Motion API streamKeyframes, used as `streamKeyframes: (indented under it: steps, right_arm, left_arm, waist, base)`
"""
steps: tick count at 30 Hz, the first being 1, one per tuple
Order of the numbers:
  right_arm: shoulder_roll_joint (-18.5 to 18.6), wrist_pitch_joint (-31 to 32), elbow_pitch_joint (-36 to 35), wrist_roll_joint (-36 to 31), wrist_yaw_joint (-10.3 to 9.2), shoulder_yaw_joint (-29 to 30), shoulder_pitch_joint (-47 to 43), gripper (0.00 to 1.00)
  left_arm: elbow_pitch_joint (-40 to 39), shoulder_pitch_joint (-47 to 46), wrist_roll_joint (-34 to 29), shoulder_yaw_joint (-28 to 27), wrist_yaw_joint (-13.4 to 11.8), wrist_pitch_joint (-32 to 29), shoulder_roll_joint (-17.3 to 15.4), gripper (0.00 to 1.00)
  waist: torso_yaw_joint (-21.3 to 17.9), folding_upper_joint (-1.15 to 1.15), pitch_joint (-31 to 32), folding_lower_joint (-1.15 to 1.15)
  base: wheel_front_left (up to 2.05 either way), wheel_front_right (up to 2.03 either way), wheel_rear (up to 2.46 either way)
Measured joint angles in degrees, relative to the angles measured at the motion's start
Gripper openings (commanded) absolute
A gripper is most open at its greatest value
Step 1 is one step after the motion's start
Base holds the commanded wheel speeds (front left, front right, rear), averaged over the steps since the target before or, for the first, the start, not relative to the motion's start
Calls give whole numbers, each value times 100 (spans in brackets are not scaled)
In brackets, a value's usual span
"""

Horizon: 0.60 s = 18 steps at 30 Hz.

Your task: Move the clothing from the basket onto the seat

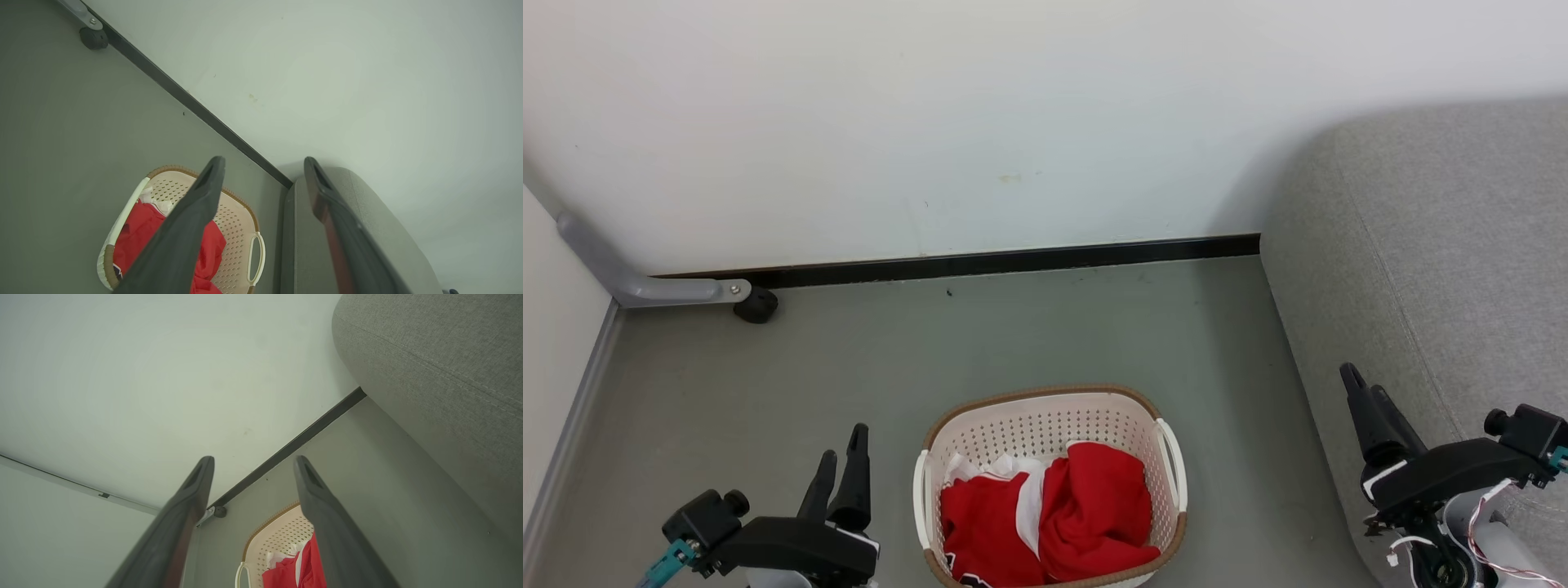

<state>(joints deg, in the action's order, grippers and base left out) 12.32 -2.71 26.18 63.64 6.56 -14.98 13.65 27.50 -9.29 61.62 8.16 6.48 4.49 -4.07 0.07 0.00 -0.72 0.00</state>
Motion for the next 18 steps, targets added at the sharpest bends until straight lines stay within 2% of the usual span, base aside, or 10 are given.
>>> streamKeyframes:
  steps: [18]
  right_arm:
    - [281,-482,647,-1339,-1,-871,492,100]
  left_arm:
    - [31,-120,-1993,573,-233,360,-166,100]
  waist:
    - [-8,0,2,0]
  base:
    - [0,0,0]
